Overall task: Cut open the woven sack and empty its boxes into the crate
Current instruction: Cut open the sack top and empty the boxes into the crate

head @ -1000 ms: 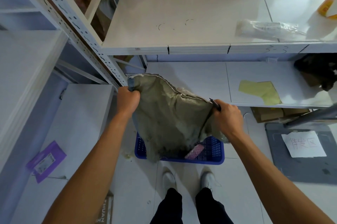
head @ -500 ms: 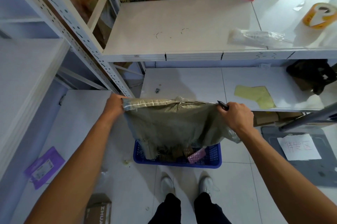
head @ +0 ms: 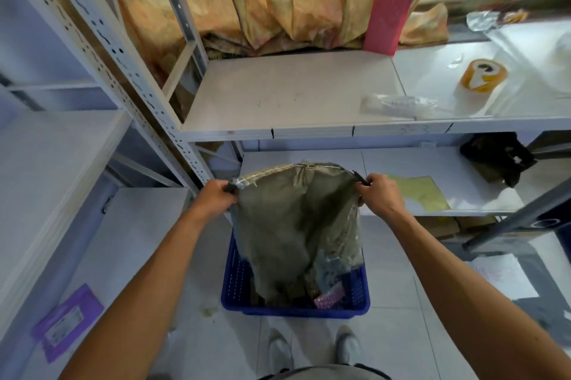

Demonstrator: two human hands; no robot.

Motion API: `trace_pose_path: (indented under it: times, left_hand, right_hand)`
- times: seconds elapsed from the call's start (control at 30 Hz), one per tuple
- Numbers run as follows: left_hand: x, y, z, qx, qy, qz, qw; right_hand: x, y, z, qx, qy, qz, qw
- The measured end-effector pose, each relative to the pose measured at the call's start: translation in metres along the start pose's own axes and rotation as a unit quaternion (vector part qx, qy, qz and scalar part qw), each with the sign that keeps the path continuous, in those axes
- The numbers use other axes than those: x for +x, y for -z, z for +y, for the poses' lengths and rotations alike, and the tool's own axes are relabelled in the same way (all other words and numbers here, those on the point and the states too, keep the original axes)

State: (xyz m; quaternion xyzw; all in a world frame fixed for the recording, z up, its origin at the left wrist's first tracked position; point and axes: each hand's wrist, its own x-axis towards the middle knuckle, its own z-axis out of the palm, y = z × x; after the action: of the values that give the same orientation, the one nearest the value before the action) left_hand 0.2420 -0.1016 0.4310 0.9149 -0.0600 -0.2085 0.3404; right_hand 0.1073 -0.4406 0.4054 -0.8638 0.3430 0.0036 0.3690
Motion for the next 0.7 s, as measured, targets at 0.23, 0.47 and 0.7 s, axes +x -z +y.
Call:
trace_pose_path:
  times: [0.23,0.47,0.7]
  left_hand:
    - [-0.018,0.007,0.036,0.012,-0.021,-0.024,0.999]
    - [-0.033,0.016,0.057,0.021,-0.083,-0.006,0.996]
    - [-0.049,0.020,0.088,-0.048,-0.145,-0.046,0.987]
  right_hand:
    - [0.005,0.029,-0.033,0.051,-0.001,-0.060,0.997]
    - [-0.004,0.042,-0.057,0.151,-0.027,-0.141,0.978]
    - [-0.016,0.060,-0.093,0.415,-0.020,-0.269,0.869]
